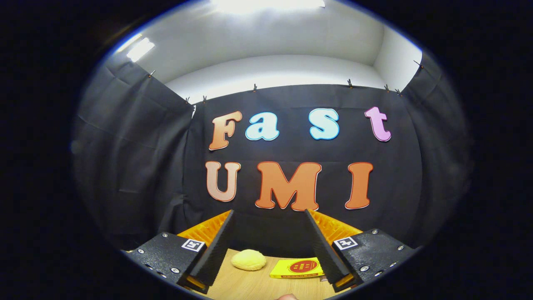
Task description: Open the storage box then place both shoes into the box .Put the left shoe in first, then the right shoe, with the right side of both shoes facing outward in a uniform manner.
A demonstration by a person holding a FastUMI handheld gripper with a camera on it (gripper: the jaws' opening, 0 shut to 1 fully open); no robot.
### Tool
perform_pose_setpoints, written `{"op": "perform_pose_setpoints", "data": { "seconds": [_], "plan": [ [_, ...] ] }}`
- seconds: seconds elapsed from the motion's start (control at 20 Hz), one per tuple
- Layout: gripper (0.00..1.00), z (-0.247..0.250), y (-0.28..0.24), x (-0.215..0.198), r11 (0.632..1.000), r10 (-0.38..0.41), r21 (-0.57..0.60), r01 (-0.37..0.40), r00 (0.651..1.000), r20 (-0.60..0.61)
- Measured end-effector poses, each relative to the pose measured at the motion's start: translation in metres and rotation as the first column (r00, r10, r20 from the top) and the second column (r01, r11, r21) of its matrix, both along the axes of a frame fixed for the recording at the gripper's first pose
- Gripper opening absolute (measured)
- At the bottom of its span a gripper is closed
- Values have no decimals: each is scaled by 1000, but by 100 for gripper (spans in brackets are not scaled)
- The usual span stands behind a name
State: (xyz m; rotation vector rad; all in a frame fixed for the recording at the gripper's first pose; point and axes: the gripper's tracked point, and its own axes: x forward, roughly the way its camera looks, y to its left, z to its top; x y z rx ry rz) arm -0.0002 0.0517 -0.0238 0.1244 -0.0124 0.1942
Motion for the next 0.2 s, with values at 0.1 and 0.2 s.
{"op": "perform_pose_setpoints", "data": {
  "seconds": [0.1, 0.2],
  "plan": [
    [97, 3, -1, 1, 1000, 3, -2, -3, 1000, 14],
    [97, 6, 0, 2, 1000, 6, 4, -6, 1000, 28]
  ]
}}
